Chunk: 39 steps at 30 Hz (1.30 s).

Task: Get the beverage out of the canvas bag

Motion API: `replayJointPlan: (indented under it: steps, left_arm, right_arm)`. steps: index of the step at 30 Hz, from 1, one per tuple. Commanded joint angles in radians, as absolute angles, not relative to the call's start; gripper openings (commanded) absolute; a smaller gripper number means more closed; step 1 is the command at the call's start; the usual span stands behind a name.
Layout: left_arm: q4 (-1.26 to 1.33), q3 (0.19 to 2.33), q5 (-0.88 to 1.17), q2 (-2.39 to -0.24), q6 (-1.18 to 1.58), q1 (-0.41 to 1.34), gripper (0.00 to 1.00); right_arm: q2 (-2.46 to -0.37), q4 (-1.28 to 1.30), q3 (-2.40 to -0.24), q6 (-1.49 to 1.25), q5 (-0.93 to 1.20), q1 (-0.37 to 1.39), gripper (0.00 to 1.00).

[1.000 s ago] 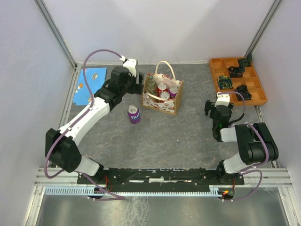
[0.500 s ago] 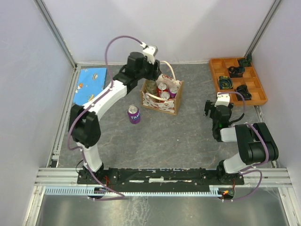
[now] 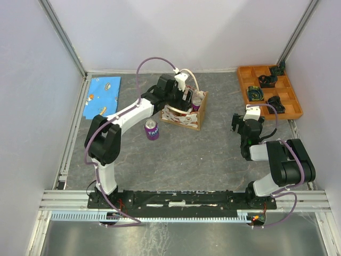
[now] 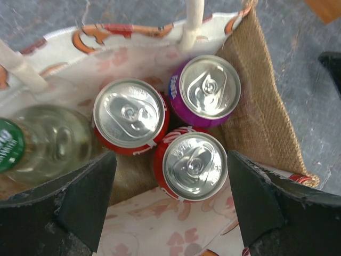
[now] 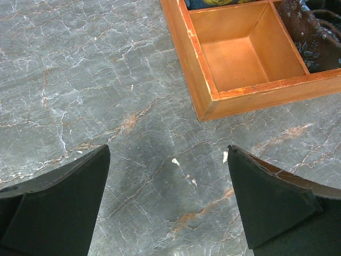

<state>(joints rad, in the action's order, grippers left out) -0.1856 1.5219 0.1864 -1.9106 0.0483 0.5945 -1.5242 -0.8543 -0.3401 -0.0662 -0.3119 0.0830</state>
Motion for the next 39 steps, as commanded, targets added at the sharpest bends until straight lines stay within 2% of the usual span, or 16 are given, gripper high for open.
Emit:
replayJointPlan:
  steps: [1, 7, 11, 22, 30, 39]
  left_arm:
    - [-0.185, 1.496, 0.167, -1.86, 0.046, 0.618, 0.91]
    - [-0.195, 1.47, 0.136, -1.86, 0.046, 0.653, 0.93]
    - [-0.201, 1.48, 0.111, -1.881, 0.049, 0.673, 0.99]
    - [-0.218, 1.487, 0.083, -1.949, 0.052, 0.682, 1.0]
    - [-0.238, 1.525, 0.081, -2.009, 0.065, 0.683, 0.87]
    - [-0.193, 1.552, 0.083, -2.052, 0.086, 0.681, 0.77]
  right_arm:
    - [-1.511, -0.884, -0.356, -0.072, -0.319, 0.079, 0.99]
    - [-1.512, -0.884, -0.356, -0.072, -0.319, 0.08, 0.99]
    - [-1.512, -0.884, -0.355, -0.072, -0.319, 0.08, 0.99]
    - [-1.512, -0.884, -0.356, -0.071, -0.319, 0.08, 0.99]
    - [-1.512, -0.884, -0.356, -0.072, -0.319, 0.079, 0.99]
    - [-1.511, -0.884, -0.356, -0.072, -0.319, 0.079, 0.99]
